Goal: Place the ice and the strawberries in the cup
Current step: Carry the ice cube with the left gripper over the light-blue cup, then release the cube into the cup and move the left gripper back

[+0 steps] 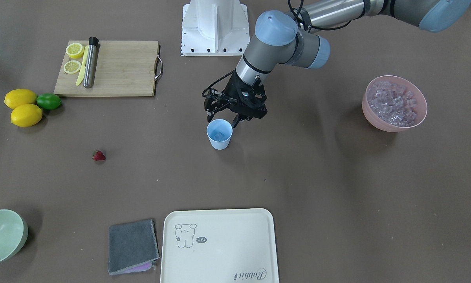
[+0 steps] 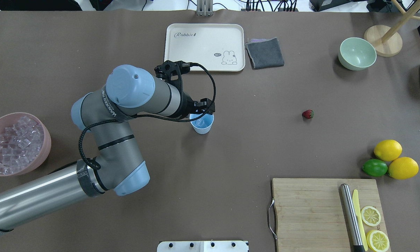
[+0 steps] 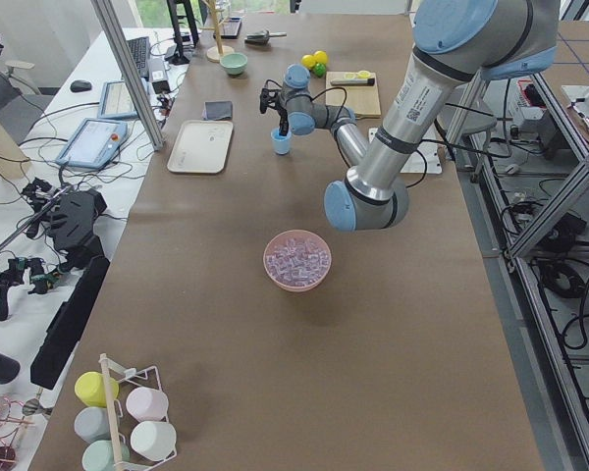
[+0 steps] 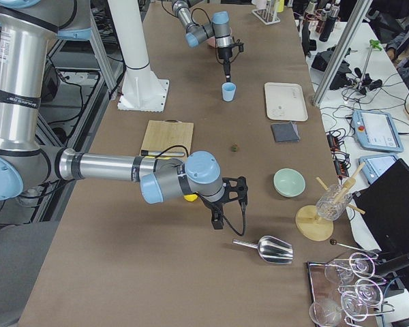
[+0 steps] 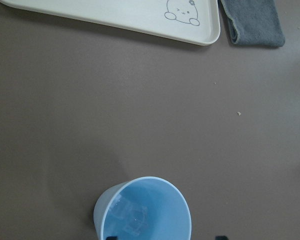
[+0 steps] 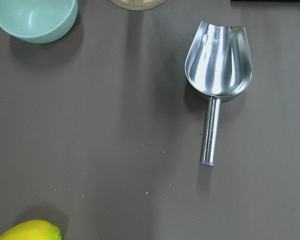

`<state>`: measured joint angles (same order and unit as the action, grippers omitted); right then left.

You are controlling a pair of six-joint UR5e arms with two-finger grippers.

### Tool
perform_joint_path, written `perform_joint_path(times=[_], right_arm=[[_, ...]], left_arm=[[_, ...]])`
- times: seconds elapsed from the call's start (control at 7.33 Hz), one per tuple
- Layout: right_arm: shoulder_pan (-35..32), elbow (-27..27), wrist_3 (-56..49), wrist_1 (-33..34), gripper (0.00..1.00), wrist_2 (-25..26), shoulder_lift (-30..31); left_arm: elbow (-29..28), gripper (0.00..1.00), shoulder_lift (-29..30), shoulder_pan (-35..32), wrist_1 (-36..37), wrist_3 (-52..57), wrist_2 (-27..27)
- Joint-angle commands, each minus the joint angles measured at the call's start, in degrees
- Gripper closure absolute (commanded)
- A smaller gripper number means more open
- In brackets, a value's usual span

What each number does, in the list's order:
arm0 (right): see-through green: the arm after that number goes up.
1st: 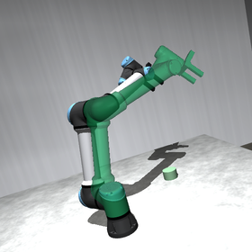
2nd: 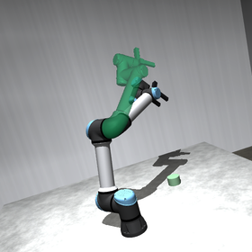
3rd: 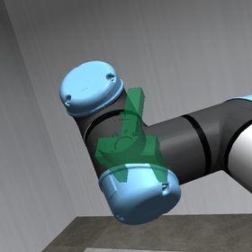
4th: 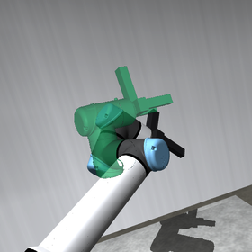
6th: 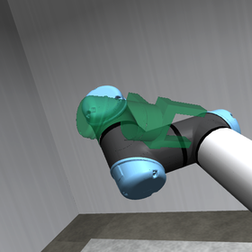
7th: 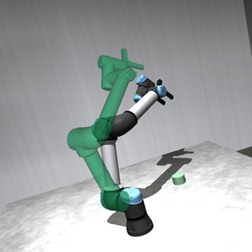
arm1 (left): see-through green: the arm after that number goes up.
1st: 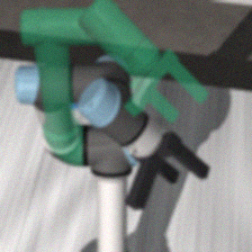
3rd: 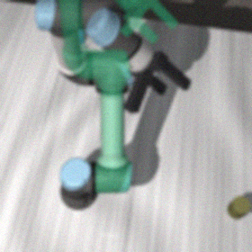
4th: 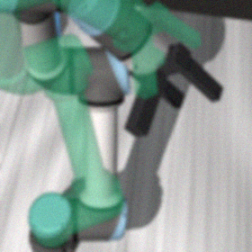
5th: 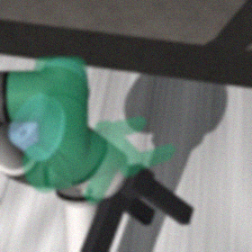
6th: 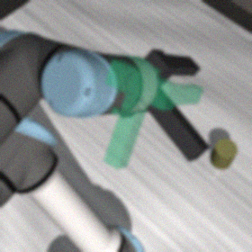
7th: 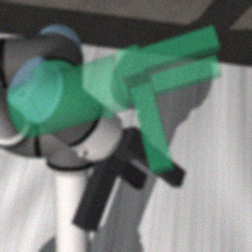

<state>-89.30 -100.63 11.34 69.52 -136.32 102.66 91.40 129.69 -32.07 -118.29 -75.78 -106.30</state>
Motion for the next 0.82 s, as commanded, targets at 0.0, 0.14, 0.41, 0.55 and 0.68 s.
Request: perform_joint_path(times=[0.0,0.14,0.41,0.55,0.68], right_arm=[[0.0,0.0,0.0,0.0,0.0,0.0,0.0],[0.0,0.0,0.0,0.0,0.0,0.0,0.0],[0.0,0.0,0.0,0.0,0.0,0.0,0.0],[0.0,0.0,0.09,0.0,0.0,0.0,0.0],[0.0,0.0,0.09,0.0,0.0,0.0,0.0]], left_arm=[[5.16,0.02,-5.72,-1.59,0.69,0.46,-0.23],[9.81,0.02,-10.55,-3.86,2.08,5.07,-2.49],[17.38,0.02,-16.9,-9.31,10.23,13.61,-5.76],[21.07,0.02,-21.19,-11.42,13.66,19.74,-5.85],[24.5,0.02,-26.98,-14.05,14.65,26.32,-6.03]])
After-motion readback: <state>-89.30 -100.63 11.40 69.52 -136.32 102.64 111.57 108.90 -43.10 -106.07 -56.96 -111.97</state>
